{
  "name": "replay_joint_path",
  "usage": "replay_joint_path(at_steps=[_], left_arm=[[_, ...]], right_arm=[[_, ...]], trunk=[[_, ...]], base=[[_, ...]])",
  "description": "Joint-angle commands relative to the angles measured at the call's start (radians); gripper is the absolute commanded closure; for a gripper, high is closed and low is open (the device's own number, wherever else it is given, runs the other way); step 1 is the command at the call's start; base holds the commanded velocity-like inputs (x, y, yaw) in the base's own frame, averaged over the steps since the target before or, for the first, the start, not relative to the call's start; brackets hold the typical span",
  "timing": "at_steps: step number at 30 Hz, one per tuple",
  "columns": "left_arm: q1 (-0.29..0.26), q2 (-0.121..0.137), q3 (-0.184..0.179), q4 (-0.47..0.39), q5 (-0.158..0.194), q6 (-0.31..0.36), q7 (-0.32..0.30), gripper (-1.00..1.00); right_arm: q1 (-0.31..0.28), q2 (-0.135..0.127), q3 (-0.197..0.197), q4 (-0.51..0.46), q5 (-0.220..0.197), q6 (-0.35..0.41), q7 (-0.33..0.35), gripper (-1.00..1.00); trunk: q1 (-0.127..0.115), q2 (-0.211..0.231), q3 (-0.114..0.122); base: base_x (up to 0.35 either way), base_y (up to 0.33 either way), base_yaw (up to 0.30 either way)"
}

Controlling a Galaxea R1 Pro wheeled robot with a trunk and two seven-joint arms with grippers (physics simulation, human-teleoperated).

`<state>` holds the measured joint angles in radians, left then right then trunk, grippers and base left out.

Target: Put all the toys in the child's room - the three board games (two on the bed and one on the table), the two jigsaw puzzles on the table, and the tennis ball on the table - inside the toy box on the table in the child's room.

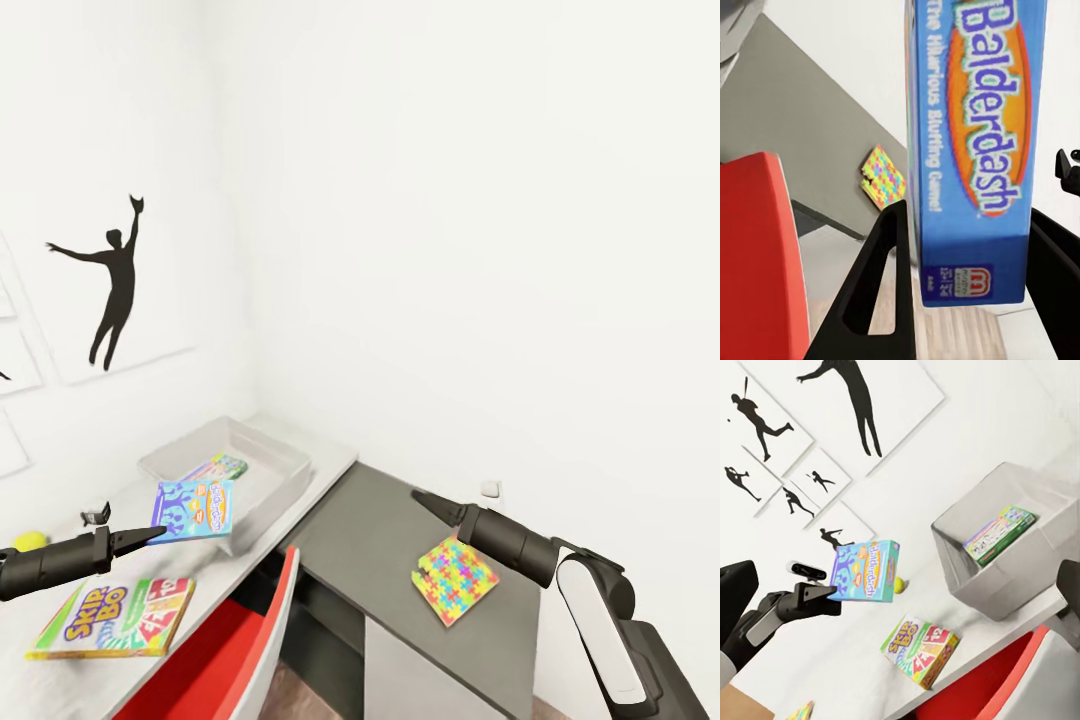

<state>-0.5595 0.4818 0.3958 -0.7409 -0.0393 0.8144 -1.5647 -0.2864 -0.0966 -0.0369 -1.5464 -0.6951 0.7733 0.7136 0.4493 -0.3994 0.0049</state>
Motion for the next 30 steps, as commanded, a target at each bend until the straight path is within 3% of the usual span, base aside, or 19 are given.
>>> replay_joint_path(at_steps=[1,9,30], left_arm=[[0.0,0.0,0.001,0.0,-0.004,0.01,-0.006,1.0],[0.0,0.0,0.001,0.0,-0.004,0.008,-0.006,1.0],[0.0,0.0,0.001,0.0,-0.004,0.005,-0.006,1.0]], right_arm=[[0.0,0.0,-0.001,0.0,-0.003,0.006,0.002,-1.0],[0.0,0.0,-0.002,0.0,-0.003,0.006,0.003,-1.0],[0.0,0.0,-0.006,0.0,-0.003,0.006,0.009,-1.0]], trunk=[[0.001,-0.001,0.0],[0.001,-0.001,0.004],[0.001,-0.001,0.004]], base=[[0.202,0.035,-0.107],[0.205,0.045,-0.143],[0.131,0.049,-0.006]])
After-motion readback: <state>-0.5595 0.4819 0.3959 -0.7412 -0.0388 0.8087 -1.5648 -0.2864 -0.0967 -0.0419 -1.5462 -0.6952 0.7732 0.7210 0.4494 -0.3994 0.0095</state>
